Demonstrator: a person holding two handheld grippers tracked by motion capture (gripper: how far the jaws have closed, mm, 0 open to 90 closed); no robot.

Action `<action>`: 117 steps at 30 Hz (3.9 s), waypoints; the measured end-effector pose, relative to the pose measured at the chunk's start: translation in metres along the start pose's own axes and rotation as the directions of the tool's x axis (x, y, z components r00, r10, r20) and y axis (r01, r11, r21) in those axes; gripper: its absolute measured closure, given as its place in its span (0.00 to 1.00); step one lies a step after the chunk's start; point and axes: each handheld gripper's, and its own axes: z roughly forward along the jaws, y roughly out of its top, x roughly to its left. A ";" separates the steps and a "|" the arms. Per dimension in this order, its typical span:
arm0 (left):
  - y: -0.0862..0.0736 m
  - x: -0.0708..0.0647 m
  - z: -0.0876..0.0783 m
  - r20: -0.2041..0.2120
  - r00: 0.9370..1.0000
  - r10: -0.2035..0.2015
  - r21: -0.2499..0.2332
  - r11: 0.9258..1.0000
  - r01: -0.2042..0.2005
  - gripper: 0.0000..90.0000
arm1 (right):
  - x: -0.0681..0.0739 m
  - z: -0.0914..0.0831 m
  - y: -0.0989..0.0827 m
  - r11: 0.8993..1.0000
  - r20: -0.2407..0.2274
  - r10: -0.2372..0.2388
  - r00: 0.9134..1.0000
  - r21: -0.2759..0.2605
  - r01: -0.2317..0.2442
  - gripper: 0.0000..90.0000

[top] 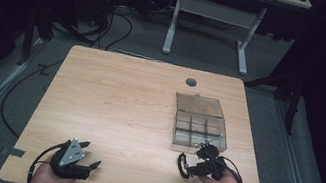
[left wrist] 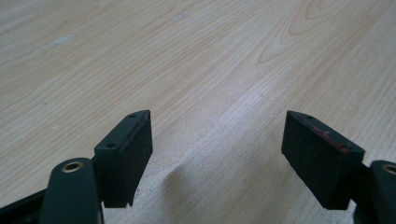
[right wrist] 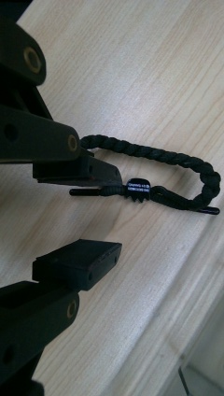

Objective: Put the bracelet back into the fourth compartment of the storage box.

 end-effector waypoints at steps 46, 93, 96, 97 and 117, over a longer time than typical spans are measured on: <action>0.000 0.000 0.000 0.005 1.000 0.002 0.006 1.000 -0.002 0.28 | 0.021 0.023 0.043 0.982 -0.001 -0.054 0.999 0.182 0.053 0.49; 0.000 0.000 0.000 0.002 1.000 0.003 0.008 1.000 -0.003 0.28 | 0.013 -0.004 0.049 0.972 0.040 -0.152 0.988 0.190 0.142 0.78; 0.000 0.000 0.000 0.003 1.000 0.002 0.007 1.000 -0.002 0.28 | 0.013 -0.009 0.052 0.971 0.032 -0.159 0.987 0.188 0.150 0.78; 0.000 0.000 0.000 0.003 1.000 0.002 0.006 1.000 -0.002 0.28 | 0.013 -0.011 0.052 0.970 0.036 -0.164 0.986 0.189 0.154 0.78; 0.000 0.000 0.000 0.007 1.000 -0.002 0.003 1.000 0.002 0.28 | 0.007 -0.034 0.081 0.965 0.039 -0.201 0.979 0.177 0.192 0.78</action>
